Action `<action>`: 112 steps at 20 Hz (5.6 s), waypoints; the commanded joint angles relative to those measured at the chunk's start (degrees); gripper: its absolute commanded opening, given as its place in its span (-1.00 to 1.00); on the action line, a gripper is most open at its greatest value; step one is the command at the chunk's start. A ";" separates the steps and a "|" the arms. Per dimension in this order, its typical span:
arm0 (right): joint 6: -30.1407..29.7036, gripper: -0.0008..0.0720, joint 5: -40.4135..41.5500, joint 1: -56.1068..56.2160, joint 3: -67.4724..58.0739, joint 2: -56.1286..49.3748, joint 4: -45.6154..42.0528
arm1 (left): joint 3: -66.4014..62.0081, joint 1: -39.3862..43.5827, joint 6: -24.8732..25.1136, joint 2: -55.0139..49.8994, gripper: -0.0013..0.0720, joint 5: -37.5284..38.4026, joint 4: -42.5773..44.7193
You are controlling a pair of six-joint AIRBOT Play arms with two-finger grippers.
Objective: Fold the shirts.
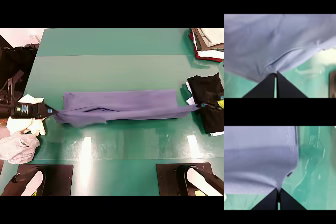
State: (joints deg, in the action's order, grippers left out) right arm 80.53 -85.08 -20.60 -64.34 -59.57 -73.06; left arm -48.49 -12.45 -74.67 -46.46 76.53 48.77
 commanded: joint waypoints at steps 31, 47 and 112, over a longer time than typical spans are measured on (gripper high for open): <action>-13.07 0.49 0.94 -11.41 -8.00 -34.67 18.53 | -15.65 4.26 6.12 -29.59 -0.90 -2.16 -8.37; -17.14 -0.19 8.28 -2.51 -8.11 -38.56 21.07 | -15.65 25.46 5.64 -29.62 -0.90 -11.61 -8.22; -14.21 0.60 43.39 69.92 -53.02 -55.52 33.70 | -36.37 2.75 -0.33 -22.58 -0.90 3.52 16.59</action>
State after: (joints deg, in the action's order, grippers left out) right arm 67.53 -43.70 48.01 -118.34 -115.07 -38.79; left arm -84.84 -9.61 -74.56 -69.12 78.89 65.43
